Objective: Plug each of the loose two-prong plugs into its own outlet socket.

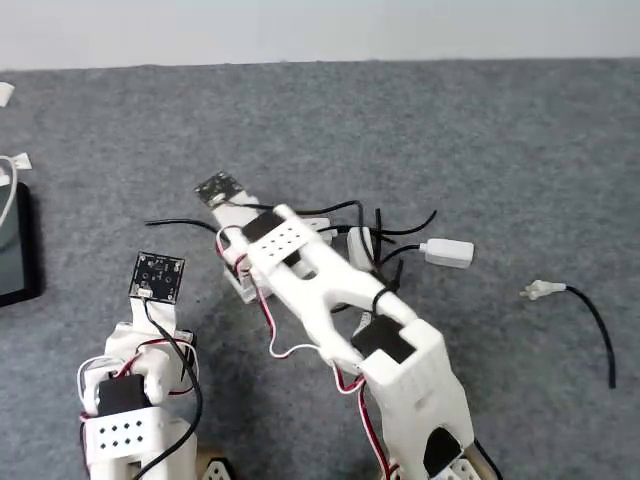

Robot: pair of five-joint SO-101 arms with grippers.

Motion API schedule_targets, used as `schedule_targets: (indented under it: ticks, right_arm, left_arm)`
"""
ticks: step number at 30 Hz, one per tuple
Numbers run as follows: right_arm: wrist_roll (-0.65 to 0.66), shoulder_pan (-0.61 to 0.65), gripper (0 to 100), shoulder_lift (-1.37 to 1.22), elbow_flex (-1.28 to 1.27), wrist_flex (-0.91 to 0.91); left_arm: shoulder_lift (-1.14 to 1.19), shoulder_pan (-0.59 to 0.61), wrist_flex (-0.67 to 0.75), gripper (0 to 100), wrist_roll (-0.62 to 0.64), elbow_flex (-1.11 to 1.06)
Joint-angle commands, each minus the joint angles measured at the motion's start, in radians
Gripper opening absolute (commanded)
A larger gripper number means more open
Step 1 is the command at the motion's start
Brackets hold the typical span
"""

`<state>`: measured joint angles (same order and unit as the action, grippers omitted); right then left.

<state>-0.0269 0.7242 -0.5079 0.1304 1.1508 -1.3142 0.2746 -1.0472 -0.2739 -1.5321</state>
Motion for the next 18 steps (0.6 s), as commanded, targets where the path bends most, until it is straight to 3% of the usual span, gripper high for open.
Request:
schedule_targets:
  ticks: [1, 11, 15, 18]
  right_arm:
    - [0.025, -0.059, 0.9, 0.202, 0.052, 0.108]
    - [0.169, -0.401, 0.9, 0.78, 0.051, 0.501]
    - [0.276, -0.688, 0.9, 0.938, 0.035, 0.615]
    - [0.407, -0.981, 0.9, 1.036, -0.072, 0.576]
  left_arm:
    - [-0.006, 0.009, 0.031, 10, -0.009, 0.025]
    - [-0.006, 0.005, 0.032, 10, -0.009, 0.022]
    - [-0.006, 0.003, 0.031, 10, -0.009, 0.022]
    - [-0.006, 0.003, 0.031, 10, -0.009, 0.021]
